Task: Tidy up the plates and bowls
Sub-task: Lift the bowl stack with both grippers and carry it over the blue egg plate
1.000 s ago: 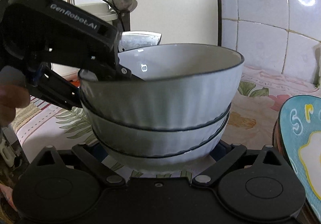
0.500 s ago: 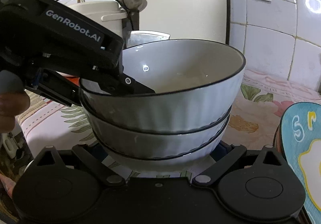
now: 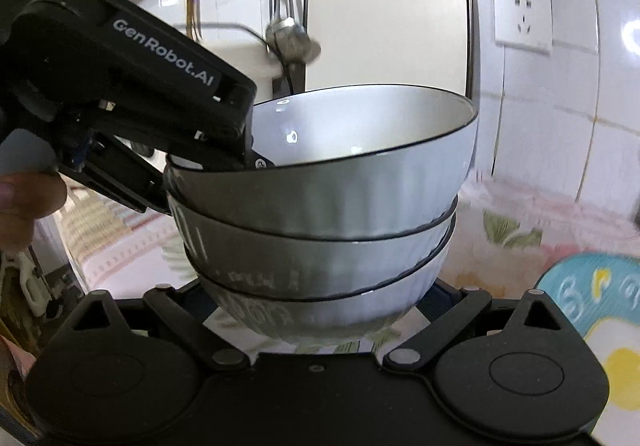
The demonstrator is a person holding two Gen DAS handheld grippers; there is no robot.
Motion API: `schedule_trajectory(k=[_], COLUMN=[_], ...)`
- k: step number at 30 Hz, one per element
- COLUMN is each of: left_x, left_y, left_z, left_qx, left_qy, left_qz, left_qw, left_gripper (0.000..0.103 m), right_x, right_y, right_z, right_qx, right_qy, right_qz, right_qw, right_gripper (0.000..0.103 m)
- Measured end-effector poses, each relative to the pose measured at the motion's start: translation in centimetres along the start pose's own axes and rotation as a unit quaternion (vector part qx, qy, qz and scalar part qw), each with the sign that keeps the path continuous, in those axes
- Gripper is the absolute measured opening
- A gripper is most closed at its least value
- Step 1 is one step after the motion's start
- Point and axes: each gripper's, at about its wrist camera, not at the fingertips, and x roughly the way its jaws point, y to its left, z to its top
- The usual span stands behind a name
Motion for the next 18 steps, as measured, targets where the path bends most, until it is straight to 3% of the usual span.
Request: schedule_trajectory(k=[9,18], left_x=[-2.3,0.0], left_y=[-6.5,-12.8], left_z=[0.7,0.1], left_qx=[0.038,0.072], left_qy=[-0.011,0.011], left_qz=[-0.017,-0.071], left_qw=[0.9991,0.9948], left_gripper=[0.043,0.043], right_x=[-5.7,-11.0], right_y=[-2.6,-6.7], right_z=[2.8,2.6], right_qx=[0.012,0.009], right_qy=[-0.039,-0.037], right_qz=[-0.014,-0.069], right_qw=[0.999,0.997], right_gripper=[0.100,0.100])
